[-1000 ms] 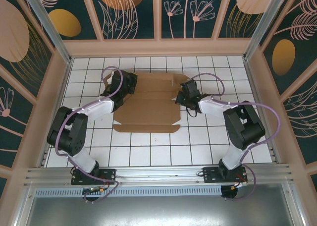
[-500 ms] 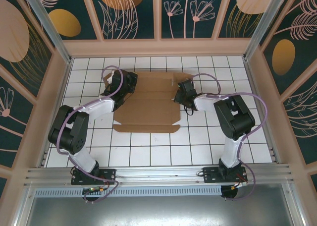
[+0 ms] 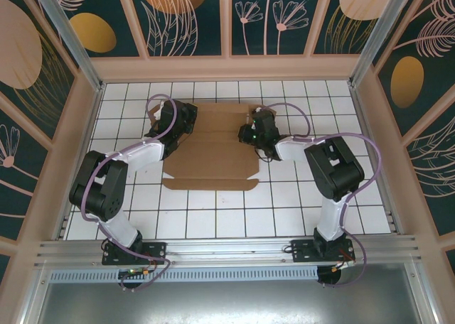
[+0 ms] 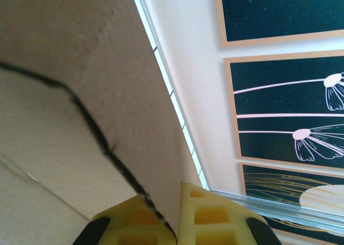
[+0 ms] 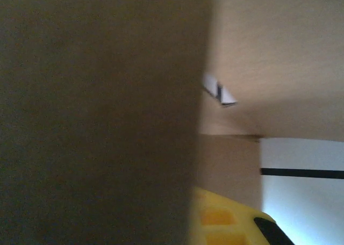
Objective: Fold the paper box
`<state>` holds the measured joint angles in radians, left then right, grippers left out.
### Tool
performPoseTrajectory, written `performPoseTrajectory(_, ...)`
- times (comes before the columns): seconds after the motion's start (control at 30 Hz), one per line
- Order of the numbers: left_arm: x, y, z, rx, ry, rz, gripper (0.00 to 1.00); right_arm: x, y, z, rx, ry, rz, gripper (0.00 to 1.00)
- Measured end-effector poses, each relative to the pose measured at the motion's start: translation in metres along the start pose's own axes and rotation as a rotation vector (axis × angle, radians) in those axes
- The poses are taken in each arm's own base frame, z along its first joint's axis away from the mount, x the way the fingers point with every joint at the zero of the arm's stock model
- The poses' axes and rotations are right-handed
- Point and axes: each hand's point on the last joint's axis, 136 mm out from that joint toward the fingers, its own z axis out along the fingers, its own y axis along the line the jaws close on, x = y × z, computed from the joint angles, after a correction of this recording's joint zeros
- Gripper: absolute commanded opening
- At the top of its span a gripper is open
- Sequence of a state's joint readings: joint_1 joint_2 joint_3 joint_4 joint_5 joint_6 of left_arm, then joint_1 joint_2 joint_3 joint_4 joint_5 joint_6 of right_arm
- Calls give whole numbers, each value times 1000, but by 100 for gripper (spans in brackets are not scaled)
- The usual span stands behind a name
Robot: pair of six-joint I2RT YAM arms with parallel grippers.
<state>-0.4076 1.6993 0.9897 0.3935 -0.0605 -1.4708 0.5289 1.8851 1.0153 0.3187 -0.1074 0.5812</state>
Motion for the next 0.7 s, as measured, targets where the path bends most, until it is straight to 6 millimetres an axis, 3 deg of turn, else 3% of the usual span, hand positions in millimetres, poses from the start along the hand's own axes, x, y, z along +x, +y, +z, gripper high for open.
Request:
performPoseTrajectory(0.2,0,0,0,0,0,3,0,2,1,2,1,6,-8,13)
performPoseTrajectory(0.57,1,-1,0,4,3,3,0,16,-2,33,16,52,-43,13)
performPoseTrajectory(0.7,0,-1,0,3,2,3,0,16,1,31,1,58,-63,25)
